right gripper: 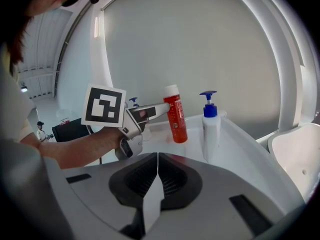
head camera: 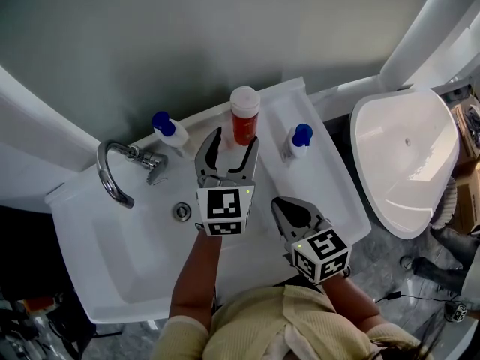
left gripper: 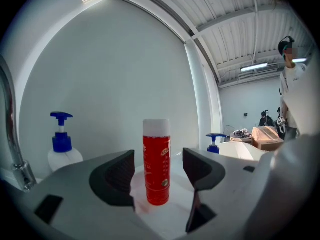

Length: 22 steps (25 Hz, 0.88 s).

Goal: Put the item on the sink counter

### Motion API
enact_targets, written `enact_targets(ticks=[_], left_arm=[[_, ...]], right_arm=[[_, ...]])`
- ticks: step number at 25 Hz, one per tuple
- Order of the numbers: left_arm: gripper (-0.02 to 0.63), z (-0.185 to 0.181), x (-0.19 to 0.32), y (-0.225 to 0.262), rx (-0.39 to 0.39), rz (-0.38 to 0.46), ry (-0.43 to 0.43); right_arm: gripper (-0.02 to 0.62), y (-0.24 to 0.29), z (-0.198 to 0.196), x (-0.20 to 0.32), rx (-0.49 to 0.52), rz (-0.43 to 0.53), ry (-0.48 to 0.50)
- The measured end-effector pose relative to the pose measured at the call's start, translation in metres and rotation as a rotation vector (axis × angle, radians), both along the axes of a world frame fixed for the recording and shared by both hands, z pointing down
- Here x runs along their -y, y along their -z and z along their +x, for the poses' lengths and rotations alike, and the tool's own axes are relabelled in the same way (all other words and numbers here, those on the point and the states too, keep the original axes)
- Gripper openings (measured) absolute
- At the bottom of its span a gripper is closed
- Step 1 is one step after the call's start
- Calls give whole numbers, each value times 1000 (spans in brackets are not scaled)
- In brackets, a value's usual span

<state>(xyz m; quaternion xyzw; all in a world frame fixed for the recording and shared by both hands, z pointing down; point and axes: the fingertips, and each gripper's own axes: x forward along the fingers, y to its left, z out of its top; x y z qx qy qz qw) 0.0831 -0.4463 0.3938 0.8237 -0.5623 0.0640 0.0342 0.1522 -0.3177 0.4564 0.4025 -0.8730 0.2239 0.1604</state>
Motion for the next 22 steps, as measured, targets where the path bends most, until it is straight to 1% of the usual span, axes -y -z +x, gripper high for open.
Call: enact_targets(ticks=[5,12,16,22], left_arm=[[321,-4,-18,4,-26,4,3],[321,-8,-46,1,-73,-58,-11],[321,-12,-60,3,-70,-68,-8],[319,-22,-85,0,-87,-127,5]], right_arm=[[26,3,3,-3,-3,15,-26],[27,8,1,-15,-8,27,-36],[27,13,-1,-19,-6,42,-38],[27,18,0,-28,-7,60,-46]])
